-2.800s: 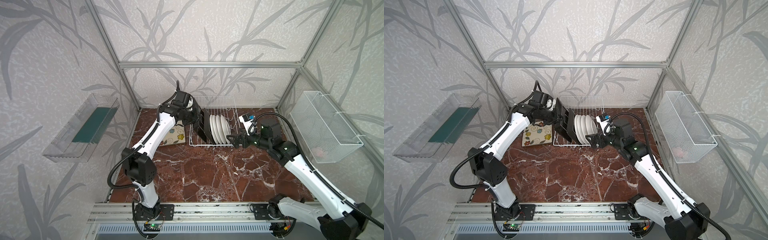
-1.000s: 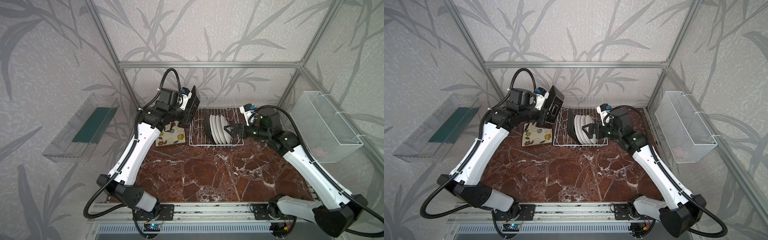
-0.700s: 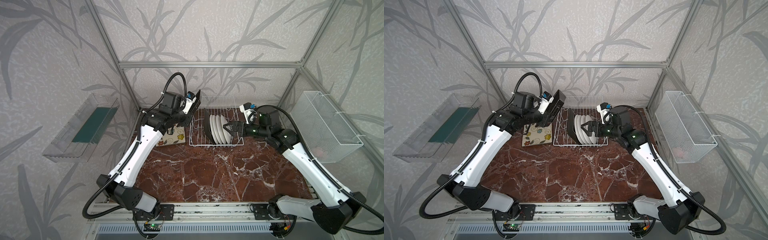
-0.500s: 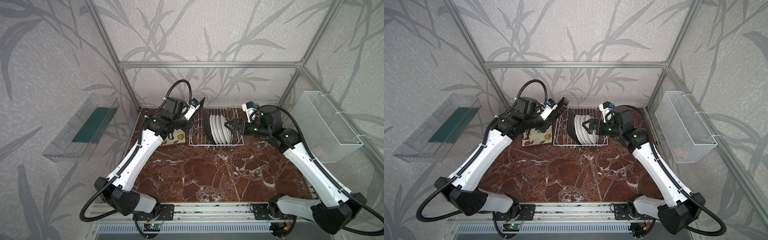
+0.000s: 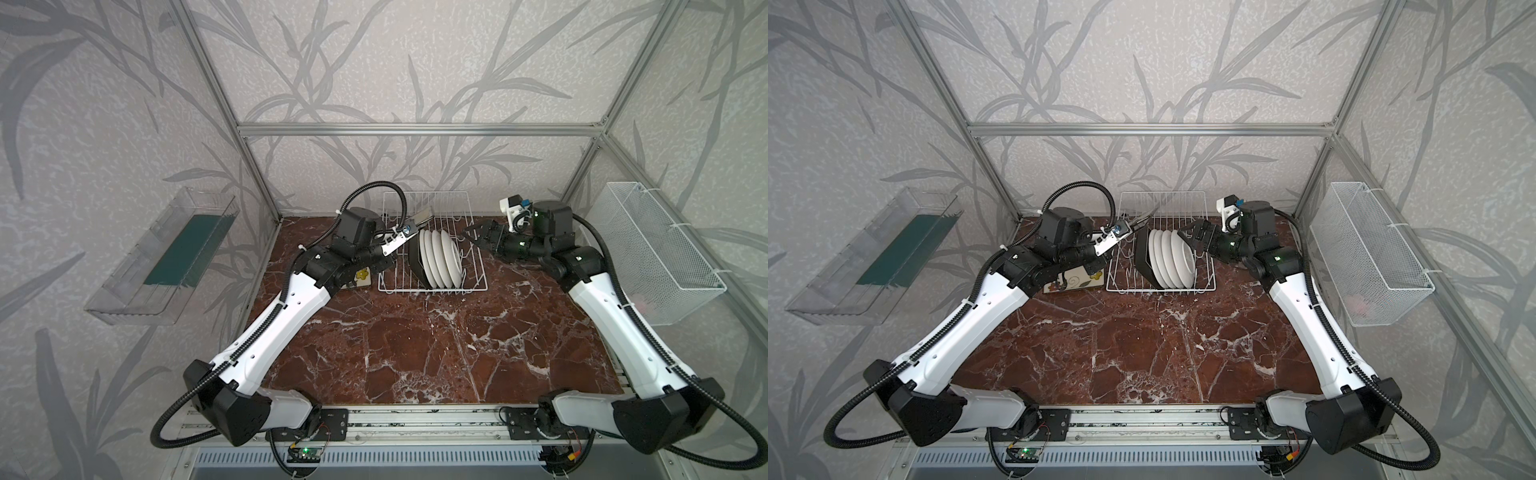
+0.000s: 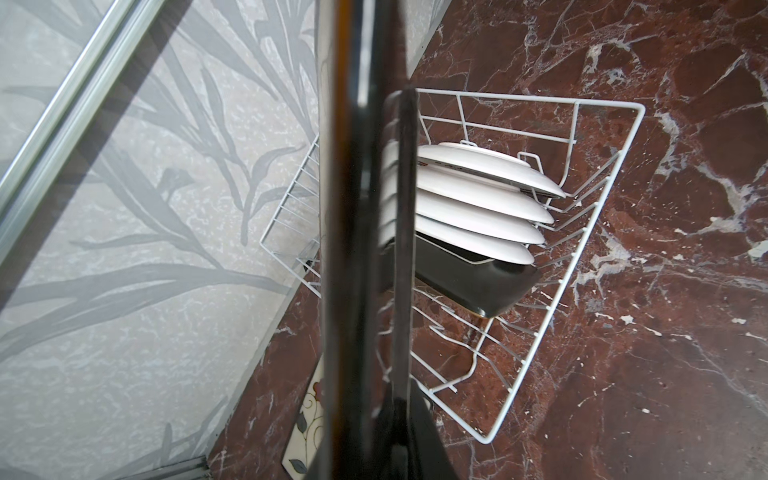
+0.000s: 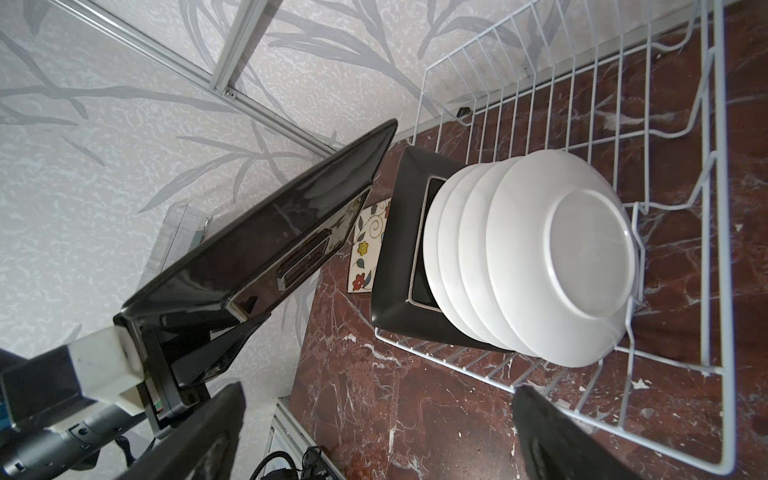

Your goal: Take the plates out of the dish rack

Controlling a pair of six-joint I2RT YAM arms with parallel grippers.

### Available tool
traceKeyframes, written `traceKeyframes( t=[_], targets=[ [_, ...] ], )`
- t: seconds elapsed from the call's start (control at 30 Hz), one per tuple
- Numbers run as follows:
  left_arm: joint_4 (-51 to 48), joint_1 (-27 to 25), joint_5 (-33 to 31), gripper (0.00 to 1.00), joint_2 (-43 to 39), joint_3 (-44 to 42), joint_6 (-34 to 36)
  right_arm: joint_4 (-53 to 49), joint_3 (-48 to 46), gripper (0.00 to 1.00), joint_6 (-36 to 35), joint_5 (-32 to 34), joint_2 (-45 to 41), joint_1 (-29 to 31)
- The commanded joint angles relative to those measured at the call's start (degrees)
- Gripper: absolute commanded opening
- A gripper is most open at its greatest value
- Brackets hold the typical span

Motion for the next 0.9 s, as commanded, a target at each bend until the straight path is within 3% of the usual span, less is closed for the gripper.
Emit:
traceKeyframes(
  t=[0.0, 0.4, 0.67, 0.87],
  targets=[
    [17.0, -0.7, -1.8, 0.0, -4.5, 0.9, 8.6, 2.0, 2.5, 1.0, 3.5, -3.3, 1.6, 0.0],
    [21.6, -5.7, -8.3, 0.0, -4.8, -5.1, 21.5, 6.9, 2.6, 0.87, 9.2, -6.3, 6.1, 0.1],
    [25.7, -6.7, -10.4, 0.0, -4.8, -7.2, 25.8, 7.6, 1.6, 0.71, 11.9, -7.6, 7.9, 0.8],
    [28.3, -7.3, -11.8, 0.0, -4.9, -7.7, 27.4, 8.3, 1.7, 0.69, 12.8, -7.7, 8.7, 2.4]
  ],
)
